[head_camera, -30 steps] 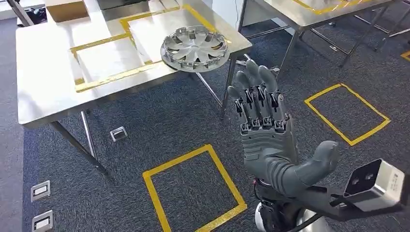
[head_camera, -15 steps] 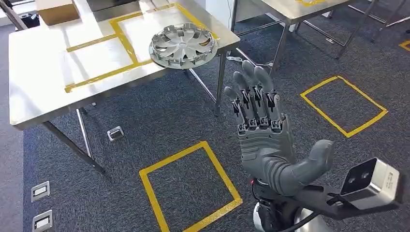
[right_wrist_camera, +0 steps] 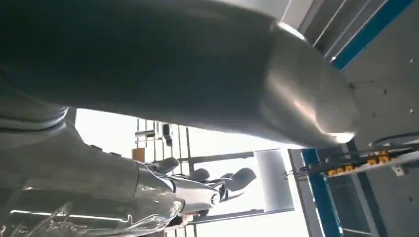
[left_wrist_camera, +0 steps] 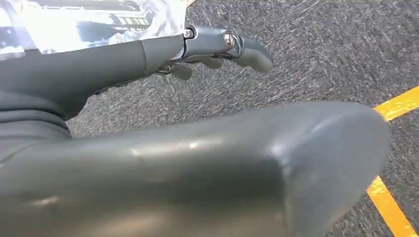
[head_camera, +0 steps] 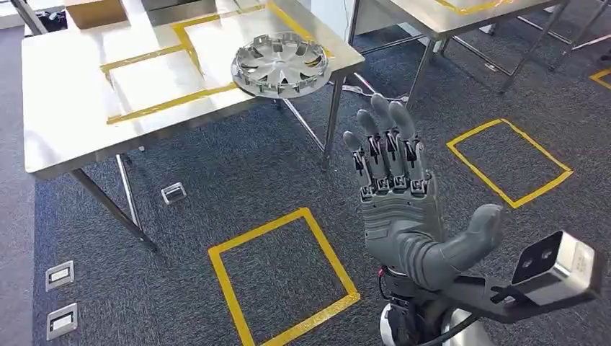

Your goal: Take the parts from the cabinet and place them on the table.

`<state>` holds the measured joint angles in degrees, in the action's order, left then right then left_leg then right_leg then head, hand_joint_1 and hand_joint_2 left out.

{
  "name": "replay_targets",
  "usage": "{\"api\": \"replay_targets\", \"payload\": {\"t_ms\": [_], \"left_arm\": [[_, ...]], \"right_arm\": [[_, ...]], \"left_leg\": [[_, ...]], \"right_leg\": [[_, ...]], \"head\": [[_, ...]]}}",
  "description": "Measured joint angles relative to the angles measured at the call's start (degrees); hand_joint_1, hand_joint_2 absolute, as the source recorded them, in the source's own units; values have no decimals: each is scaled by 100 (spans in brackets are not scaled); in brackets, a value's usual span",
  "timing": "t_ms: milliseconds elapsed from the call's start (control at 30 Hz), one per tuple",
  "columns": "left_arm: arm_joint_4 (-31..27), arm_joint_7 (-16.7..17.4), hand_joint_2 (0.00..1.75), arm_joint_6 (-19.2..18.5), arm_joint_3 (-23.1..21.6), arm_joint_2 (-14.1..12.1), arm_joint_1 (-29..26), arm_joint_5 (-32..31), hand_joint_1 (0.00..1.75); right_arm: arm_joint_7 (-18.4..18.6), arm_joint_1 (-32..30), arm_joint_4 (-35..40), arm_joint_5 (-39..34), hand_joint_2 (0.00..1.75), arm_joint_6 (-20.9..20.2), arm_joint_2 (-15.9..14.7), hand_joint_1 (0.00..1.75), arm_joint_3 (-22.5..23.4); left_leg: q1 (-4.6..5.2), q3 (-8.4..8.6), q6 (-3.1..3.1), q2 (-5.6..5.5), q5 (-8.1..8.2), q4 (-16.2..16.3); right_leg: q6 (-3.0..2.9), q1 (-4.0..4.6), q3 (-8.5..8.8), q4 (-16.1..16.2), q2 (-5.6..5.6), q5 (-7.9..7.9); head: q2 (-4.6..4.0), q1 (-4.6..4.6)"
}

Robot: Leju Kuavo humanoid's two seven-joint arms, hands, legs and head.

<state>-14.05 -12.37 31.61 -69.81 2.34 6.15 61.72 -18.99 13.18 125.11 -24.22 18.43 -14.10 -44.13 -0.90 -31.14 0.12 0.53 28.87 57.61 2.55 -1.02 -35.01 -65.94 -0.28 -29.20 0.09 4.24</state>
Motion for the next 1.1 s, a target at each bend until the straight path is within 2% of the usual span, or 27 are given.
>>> {"api": "replay_targets", "payload": {"t_ms": [33,67,100,133,200,233,267,367,400,433,467,500,533,567,600,700,733,767,800,867,900,933,967,1000,1033,1067,1100], "left_arm": [[0,0,0,0,2,4,-1,0,0],[0,0,0,0,4,2,2,2,0],[0,0,0,0,9,7,4,2,0],[0,0,0,0,13,11,3,4,0],[0,0,0,0,20,11,-1,7,0],[0,0,0,4,24,11,3,9,0],[0,0,0,7,26,11,5,11,0],[0,0,0,9,31,11,-7,24,0],[0,0,0,9,31,11,-14,35,0],[0,0,0,9,31,11,-19,48,0],[0,0,0,9,31,11,-21,48,0],[0,0,0,9,33,11,-18,48,0],[0,0,0,9,33,9,-11,48,0],[0,0,0,9,35,9,2,48,0],[0,0,0,11,35,9,23,55,0],[0,2,0,9,39,0,-14,94,0],[0,11,0,9,39,2,-26,112,0],[0,18,0,9,39,4,-23,113,0],[0,18,0,7,42,9,-11,118,0],[0,18,0,7,44,15,1,127,0],[0,17,0,7,44,13,-6,129,0],[0,24,0,7,44,9,-14,142,0],[0,26,0,9,44,9,-15,146,0],[0,26,0,6,46,11,-10,146,0],[0,26,0,7,46,13,-3,149,0],[0,26,0,7,46,13,-3,149,0],[0,28,0,7,46,11,14,155,0]], "right_arm": [[-13,0,0,0,0,0,0,0,13],[-17,-6,-9,0,0,0,0,0,26],[-24,-7,-9,0,0,0,0,0,41],[-26,-28,-11,0,0,2,0,0,50],[-30,-72,-15,0,0,2,-4,0,83],[-31,-71,-18,0,0,2,2,0,96],[-37,-72,-18,0,0,9,2,0,112],[-39,-119,-33,0,0,28,2,0,140],[-39,-134,-39,0,0,44,2,0,149],[-39,-153,-42,0,0,52,2,0,170],[-41,-165,-42,0,0,61,2,0,181],[-41,-170,-42,0,0,61,2,0,190],[-41,-171,-42,0,0,61,2,0,199],[-44,-184,-42,0,0,66,2,0,221],[-55,-204,-39,0,0,88,0,0,245],[-66,-247,-37,24,0,166,0,0,293],[-74,-267,-31,33,0,186,0,0,326],[-85,-298,-29,50,0,212,-4,0,358],[-94,-330,-26,65,0,236,-7,0,391],[-96,-427,-28,77,0,275,-20,0,428],[-96,-471,-28,79,0,286,-24,0,442],[-96,-505,-28,90,0,304,-24,0,465],[-98,-521,-28,96,0,317,-24,0,487],[-96,-537,-26,114,0,328,-24,0,516],[-96,-555,-17,131,0,343,-24,0,536],[-96,-579,-11,162,0,372,-26,0,560],[-63,-619,-5,218,0,435,-26,0,573]], "left_leg": [[-7,-2,-42,-2,16,17],[22,-33,-94,-4,13,32],[27,-80,-130,-5,-2,65],[23,-101,-170,-4,-26,58],[6,-107,-225,-9,-42,49],[-9,-114,-257,-12,41,91],[-4,-181,-265,-12,209,263],[-2,-696,-268,-11,827,1533],[1,-787,-261,-11,861,1758],[8,-752,-246,-11,767,1709],[18,-618,-221,-8,571,1449],[34,-401,-184,11,322,1011],[63,-142,-129,110,74,494],[122,-8,-74,360,80,194],[133,22,-52,340,87,72],[146,-58,18,178,60,67],[80,-36,56,138,8,12],[67,-53,67,89,-7,9],[52,-67,87,41,-22,10],[51,-82,103,-72,-33,11],[51,-88,96,-129,-38,15],[48,-86,91,-193,-40,17],[42,-85,84,-266,-44,25],[33,-83,73,-339,-42,36],[22,-81,46,-412,-34,58],[7,-101,12,-468,-23,71],[27,-153,-36,-545,-31,116]], "right_leg": [[14,-20,277,547,-2,197],[8,10,333,657,9,87],[-74,16,327,747,11,81],[-119,27,280,711,11,95],[-207,41,261,712,3,108],[-265,16,267,743,-40,138],[-295,22,263,746,-58,144],[-360,70,248,744,-164,146],[-369,88,243,741,-203,148],[-370,103,241,739,-240,148],[-370,113,242,734,-276,148],[-370,119,246,730,-319,146],[-368,126,257,728,-357,141],[-353,152,258,725,-403,135],[-324,174,232,700,-435,131],[-251,165,235,727,-599,162],[-195,156,226,705,-521,112],[-145,130,186,579,-198,-13],[-121,115,62,279,-55,-227],[-84,90,-313,-615,-3,-657],[-71,82,-453,-936,-4,-736],[-58,70,-458,-964,-3,-658],[-53,56,-339,-725,2,-456],[-53,42,-117,-269,30,-183],[-53,25,128,249,132,78],[-50,-10,293,595,416,121],[-53,-15,325,687,527,89]], "head": [[0,7],[0,20],[0,26],[0,-7],[0,-7],[0,-11],[0,-35],[0,-92],[0,-94],[0,-96],[0,-98],[0,-98],[0,-103],[0,-103],[0,-109],[0,-101],[0,-103],[0,-90],[0,-72],[0,-55],[0,-52],[0,-52],[0,-52],[0,-52],[0,-52],[0,-44],[0,-48]]}}
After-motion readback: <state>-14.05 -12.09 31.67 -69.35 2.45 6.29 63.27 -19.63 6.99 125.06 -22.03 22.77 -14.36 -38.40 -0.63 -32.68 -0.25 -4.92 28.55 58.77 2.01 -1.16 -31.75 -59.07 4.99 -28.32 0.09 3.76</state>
